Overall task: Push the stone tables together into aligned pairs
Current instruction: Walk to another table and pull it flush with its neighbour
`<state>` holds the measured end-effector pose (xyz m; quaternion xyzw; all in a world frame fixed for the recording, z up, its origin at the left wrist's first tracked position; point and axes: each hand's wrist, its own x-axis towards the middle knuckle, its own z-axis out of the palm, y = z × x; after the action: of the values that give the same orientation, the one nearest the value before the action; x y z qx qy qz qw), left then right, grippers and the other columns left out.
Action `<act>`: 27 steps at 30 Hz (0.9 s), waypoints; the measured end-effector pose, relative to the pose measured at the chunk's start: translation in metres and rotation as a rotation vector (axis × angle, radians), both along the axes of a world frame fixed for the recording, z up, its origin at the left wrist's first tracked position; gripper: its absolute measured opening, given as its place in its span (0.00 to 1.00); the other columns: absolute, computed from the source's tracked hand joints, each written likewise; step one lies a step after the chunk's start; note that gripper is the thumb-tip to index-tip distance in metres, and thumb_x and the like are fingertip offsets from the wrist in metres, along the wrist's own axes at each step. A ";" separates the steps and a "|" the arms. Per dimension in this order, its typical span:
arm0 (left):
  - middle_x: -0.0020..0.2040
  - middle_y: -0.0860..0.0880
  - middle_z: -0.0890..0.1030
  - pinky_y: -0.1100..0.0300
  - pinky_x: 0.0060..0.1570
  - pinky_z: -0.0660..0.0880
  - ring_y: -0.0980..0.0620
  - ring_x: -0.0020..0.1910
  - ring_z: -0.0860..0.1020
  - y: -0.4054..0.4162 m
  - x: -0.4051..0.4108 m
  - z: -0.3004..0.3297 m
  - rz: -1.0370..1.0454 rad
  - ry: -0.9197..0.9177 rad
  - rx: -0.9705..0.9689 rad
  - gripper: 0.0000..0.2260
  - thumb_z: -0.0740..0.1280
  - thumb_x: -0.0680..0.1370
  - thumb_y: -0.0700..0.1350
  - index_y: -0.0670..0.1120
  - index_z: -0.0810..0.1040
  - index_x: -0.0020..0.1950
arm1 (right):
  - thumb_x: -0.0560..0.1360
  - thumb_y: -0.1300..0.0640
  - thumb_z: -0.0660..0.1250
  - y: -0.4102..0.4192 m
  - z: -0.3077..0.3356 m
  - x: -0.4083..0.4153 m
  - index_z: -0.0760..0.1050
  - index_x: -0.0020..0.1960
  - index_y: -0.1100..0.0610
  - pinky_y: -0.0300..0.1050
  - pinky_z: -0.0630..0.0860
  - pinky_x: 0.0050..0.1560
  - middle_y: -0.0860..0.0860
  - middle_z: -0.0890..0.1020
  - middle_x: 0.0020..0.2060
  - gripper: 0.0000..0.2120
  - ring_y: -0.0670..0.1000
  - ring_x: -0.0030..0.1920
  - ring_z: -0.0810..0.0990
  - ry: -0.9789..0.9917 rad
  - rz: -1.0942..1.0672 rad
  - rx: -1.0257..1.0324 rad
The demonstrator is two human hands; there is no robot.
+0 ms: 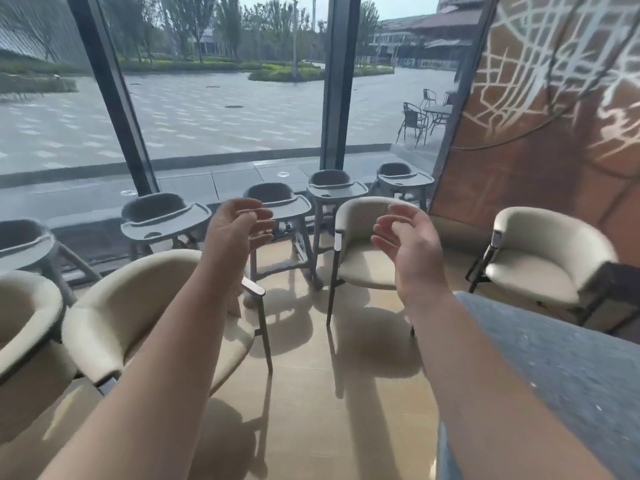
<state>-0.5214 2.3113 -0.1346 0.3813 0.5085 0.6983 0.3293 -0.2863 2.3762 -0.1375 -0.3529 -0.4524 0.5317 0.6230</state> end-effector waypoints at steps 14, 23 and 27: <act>0.51 0.42 0.82 0.50 0.51 0.81 0.45 0.50 0.82 0.302 0.056 -0.027 -0.417 0.000 -0.045 0.12 0.57 0.80 0.32 0.44 0.76 0.54 | 0.77 0.71 0.53 0.196 -0.020 0.052 0.74 0.56 0.59 0.50 0.79 0.54 0.53 0.80 0.44 0.16 0.50 0.47 0.78 -0.051 -0.427 -0.007; 0.47 0.47 0.83 0.52 0.50 0.81 0.48 0.48 0.83 0.509 0.137 -0.016 -0.554 0.016 -0.038 0.11 0.58 0.80 0.33 0.44 0.76 0.54 | 0.75 0.69 0.54 0.378 -0.017 0.124 0.75 0.58 0.57 0.43 0.79 0.48 0.54 0.81 0.45 0.18 0.51 0.48 0.80 -0.055 -0.574 -0.012; 0.47 0.46 0.83 0.51 0.51 0.80 0.49 0.47 0.83 0.591 0.146 -0.025 -0.614 0.007 -0.032 0.11 0.58 0.81 0.33 0.45 0.76 0.54 | 0.74 0.67 0.55 0.445 -0.023 0.141 0.76 0.58 0.56 0.43 0.79 0.48 0.54 0.83 0.47 0.18 0.51 0.50 0.81 -0.066 -0.640 -0.026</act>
<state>-0.3753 2.9025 -0.1598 0.5142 0.3819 0.5566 0.5290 -0.1457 2.8211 -0.1605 -0.5024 -0.3315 0.3027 0.7390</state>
